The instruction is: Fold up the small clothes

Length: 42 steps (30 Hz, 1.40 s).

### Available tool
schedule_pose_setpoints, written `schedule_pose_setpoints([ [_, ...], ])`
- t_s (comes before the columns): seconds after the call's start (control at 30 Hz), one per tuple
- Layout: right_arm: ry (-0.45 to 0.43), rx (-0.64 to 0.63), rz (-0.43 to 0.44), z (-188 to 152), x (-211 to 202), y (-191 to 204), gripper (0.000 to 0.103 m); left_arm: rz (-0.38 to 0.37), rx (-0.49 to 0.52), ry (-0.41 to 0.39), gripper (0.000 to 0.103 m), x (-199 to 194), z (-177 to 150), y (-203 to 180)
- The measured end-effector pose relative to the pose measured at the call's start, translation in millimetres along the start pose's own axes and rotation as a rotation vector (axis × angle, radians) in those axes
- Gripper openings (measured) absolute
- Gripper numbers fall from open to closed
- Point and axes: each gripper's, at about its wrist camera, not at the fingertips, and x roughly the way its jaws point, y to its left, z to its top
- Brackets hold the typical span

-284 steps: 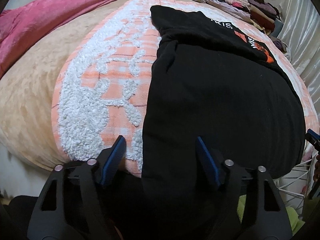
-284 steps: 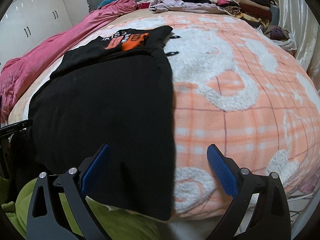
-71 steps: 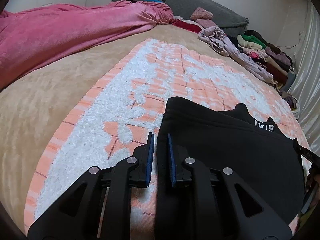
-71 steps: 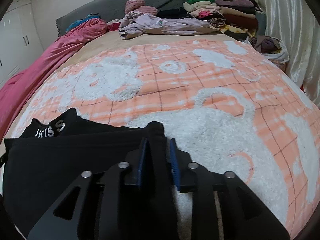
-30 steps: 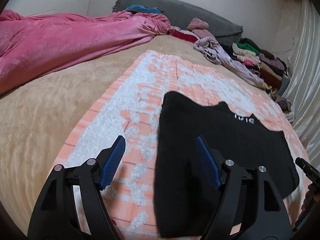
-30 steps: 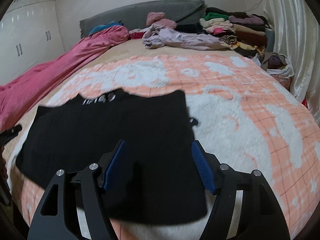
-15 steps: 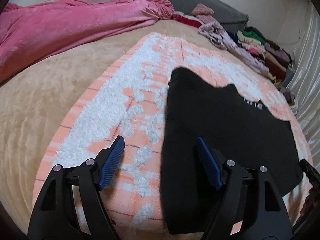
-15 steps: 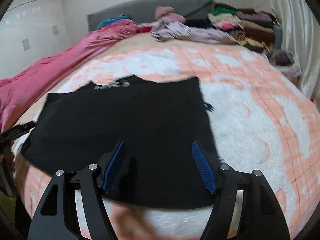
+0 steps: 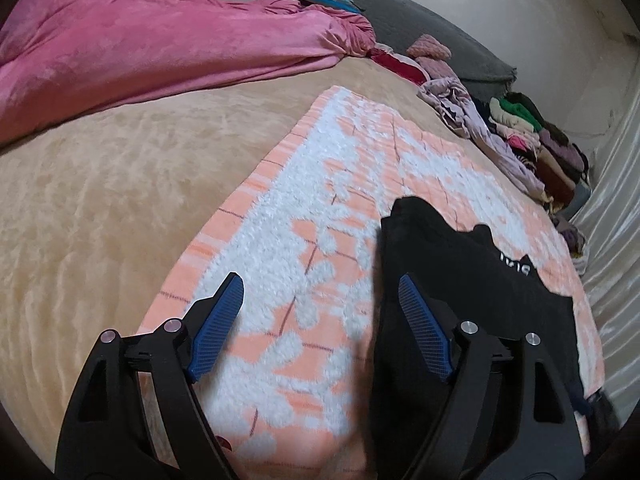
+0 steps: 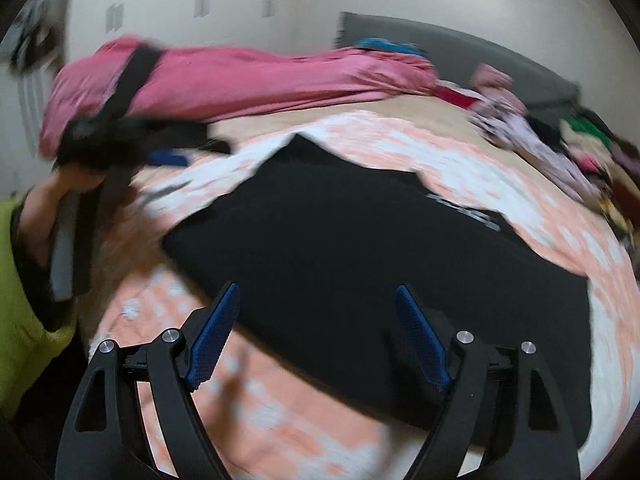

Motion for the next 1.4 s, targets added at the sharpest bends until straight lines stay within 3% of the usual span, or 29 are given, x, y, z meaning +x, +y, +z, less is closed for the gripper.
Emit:
schedule_pose_setpoints([
  [0.23, 0.042, -0.16, 0.032, 9, 35, 46, 0.079, -0.015, 0.019, 0.041, 0.074, 17, 14, -8],
  [0.53, 0.037, -0.304, -0.095, 12, 67, 69, 0.075, -0.085, 0.078, 0.16, 0.075, 57, 17, -29],
  [0.67, 0.015, -0.331, -0.125, 12, 72, 71, 0.025, -0.136, 0.055, 0.197, 0.075, 65, 14, -28],
  [0.73, -0.013, -0.32, -0.122, 12, 67, 69, 0.013, -0.158, 0.044, 0.205, 0.075, 63, 13, -29],
  [0.8, -0.06, -0.293, -0.116, 15, 58, 62, 0.008, -0.185, 0.033, 0.218, 0.068, 62, 13, -31],
  [1.0, -0.133, -0.181, -0.061, 18, 33, 39, 0.007, -0.257, 0.048, 0.309, 0.05, 62, 7, -56],
  [1.07, -0.149, -0.16, -0.058, 15, 23, 36, 0.007, -0.264, 0.062, 0.313, 0.026, 58, 7, -69],
  [1.17, -0.185, -0.113, -0.063, 13, 6, 28, 0.007, -0.235, 0.094, 0.29, 0.014, 49, 10, -89],
  [1.4, -0.288, 0.104, -0.036, 5, -31, -23, 0.007, -0.239, 0.135, 0.227, 0.012, 14, 22, -143],
])
